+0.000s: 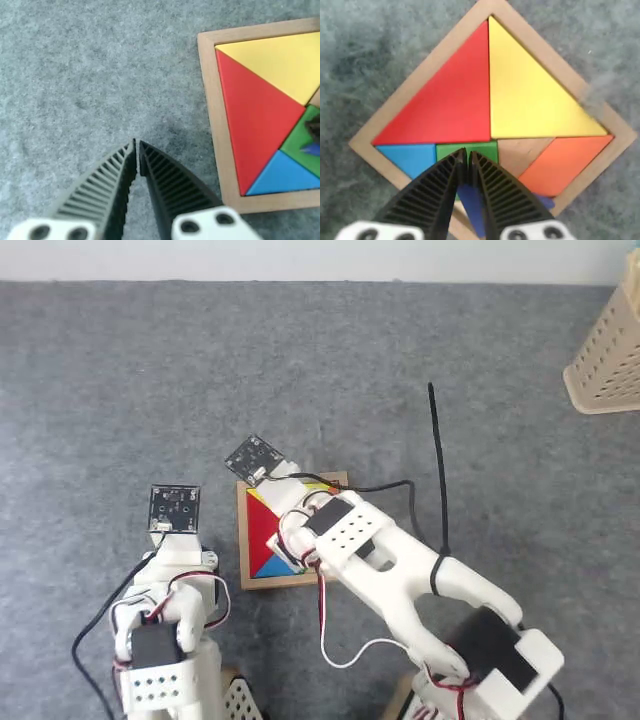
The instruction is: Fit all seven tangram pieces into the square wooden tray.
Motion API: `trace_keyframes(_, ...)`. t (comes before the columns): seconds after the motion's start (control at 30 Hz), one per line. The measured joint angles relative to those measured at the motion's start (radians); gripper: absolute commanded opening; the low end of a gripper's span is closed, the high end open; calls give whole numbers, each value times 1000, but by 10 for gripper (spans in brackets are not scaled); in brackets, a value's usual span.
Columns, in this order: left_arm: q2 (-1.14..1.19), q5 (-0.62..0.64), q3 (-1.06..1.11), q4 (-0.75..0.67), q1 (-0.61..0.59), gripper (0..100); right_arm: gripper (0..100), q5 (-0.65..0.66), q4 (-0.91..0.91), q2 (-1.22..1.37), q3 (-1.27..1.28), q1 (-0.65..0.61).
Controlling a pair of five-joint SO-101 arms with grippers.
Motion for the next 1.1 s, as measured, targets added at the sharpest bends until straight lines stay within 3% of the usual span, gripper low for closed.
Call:
trace_keyframes(0.47, 0, 0, 0, 0, 0, 12, 7, 25, 38, -6, 31, -2)
trace_keyframes(0.73, 0, 0, 0, 0, 0, 12, 8, 25, 110, -204, 83, 66)
trace_keyframes(1.1, 0, 0, 0, 0, 0, 12, 7, 32, 68, -199, 189, 77)
